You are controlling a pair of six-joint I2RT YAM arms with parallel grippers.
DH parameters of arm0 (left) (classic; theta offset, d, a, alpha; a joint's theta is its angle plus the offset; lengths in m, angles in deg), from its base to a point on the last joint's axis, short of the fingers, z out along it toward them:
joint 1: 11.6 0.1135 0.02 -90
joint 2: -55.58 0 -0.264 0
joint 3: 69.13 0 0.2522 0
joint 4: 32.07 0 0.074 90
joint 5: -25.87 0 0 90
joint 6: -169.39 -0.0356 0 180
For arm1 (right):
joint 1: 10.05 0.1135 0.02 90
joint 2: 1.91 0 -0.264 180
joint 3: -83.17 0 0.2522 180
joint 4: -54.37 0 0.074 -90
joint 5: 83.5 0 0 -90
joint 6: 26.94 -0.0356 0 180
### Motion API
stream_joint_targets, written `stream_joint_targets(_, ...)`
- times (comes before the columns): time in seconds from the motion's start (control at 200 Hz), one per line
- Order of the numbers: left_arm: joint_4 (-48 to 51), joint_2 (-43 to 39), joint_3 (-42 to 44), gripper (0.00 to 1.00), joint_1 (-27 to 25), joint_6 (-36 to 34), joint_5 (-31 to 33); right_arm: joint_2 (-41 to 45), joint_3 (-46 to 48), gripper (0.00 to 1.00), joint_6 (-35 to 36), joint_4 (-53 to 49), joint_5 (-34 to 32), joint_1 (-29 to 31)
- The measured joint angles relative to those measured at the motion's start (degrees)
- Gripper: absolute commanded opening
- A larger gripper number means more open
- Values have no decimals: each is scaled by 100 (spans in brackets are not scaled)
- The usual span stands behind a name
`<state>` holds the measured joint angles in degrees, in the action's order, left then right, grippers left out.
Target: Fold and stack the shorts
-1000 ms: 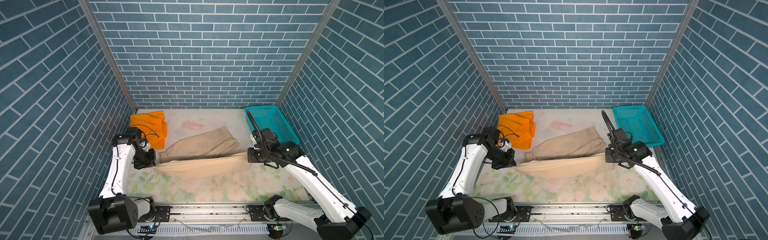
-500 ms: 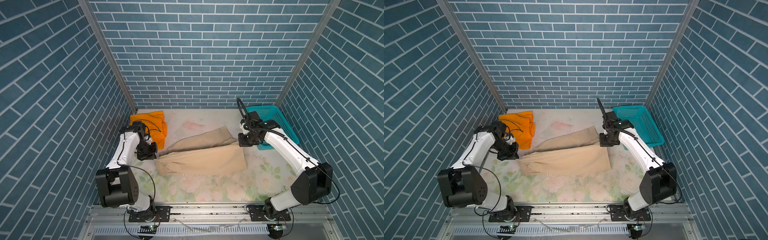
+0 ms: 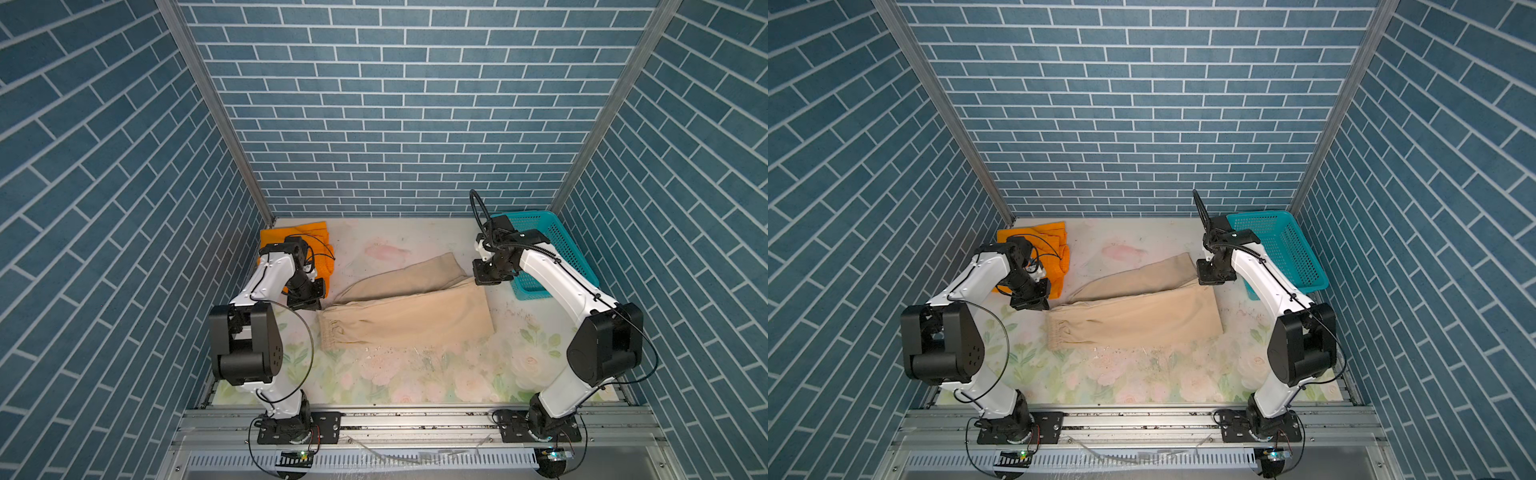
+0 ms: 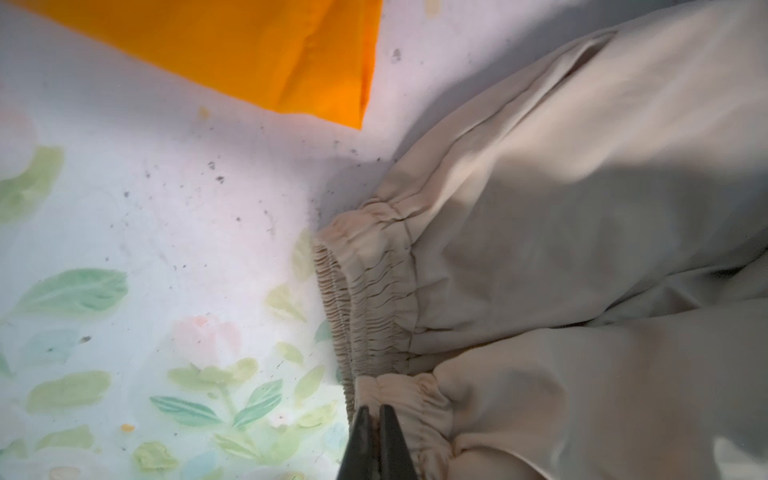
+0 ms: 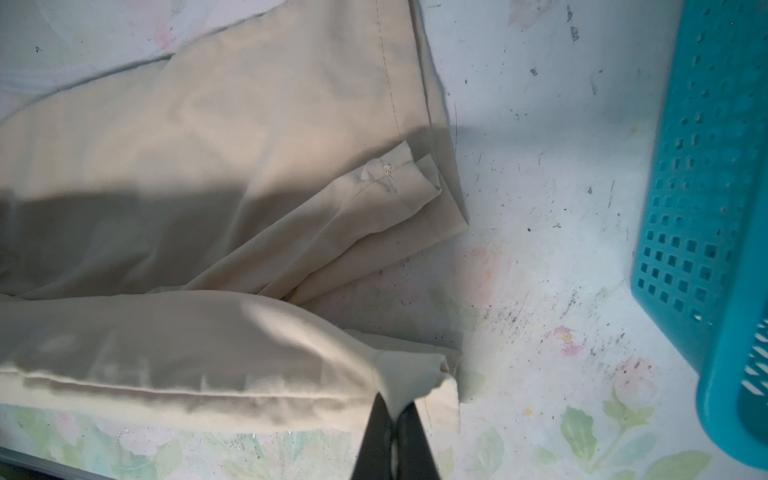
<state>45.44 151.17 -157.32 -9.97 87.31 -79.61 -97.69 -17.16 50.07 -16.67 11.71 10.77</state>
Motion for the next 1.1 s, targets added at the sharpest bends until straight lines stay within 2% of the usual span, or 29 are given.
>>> stream_joint_targets(0.55, -409, 7, 0, 0, -398, 111, -57, -7, -201, 0, 4, -61, 162, -76)
stream_joint_targets(0.875, -227, 549, -39, 0, 68, 129, 216, -26, -468, 0, 302, -85, 203, -247)
stream_joint_targets(1.1, 181, 833, -363, 2, 114, 116, 223, -431, -564, 0, 538, -15, 223, -304)
